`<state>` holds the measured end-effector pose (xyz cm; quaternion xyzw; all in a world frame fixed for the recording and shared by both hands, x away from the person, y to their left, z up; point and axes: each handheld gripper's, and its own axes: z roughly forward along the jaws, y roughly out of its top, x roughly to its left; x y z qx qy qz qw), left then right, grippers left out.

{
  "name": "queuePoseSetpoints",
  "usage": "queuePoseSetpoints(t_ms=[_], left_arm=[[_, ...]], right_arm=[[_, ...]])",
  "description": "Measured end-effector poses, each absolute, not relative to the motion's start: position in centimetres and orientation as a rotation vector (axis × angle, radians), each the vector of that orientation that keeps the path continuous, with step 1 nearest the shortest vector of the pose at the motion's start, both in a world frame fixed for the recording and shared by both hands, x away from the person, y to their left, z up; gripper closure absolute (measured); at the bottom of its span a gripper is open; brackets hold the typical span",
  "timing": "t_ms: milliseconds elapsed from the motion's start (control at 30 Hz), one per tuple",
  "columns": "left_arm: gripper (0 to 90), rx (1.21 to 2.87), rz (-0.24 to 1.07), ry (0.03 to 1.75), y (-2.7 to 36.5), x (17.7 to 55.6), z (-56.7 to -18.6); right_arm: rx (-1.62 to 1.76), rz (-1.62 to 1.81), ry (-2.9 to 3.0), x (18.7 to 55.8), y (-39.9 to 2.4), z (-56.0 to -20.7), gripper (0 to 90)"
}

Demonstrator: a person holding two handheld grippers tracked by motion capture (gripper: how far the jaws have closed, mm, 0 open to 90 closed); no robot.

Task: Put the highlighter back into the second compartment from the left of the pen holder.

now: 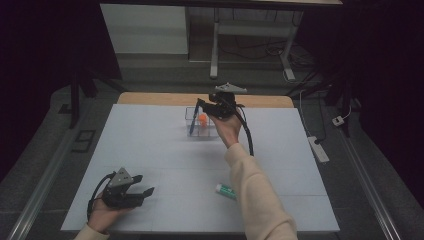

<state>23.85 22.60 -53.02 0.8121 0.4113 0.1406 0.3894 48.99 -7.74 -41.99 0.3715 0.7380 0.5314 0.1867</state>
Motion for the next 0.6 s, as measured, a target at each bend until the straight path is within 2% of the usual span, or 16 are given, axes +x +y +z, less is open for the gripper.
queuePoseSetpoints(t_ms=[600], left_arm=[[34.0,2.07,0.376,1.058,22.5,23.9,-53.1]], right_arm=[[1.02,1.522,2.113,45.1,-13.5,-41.9,45.0]])
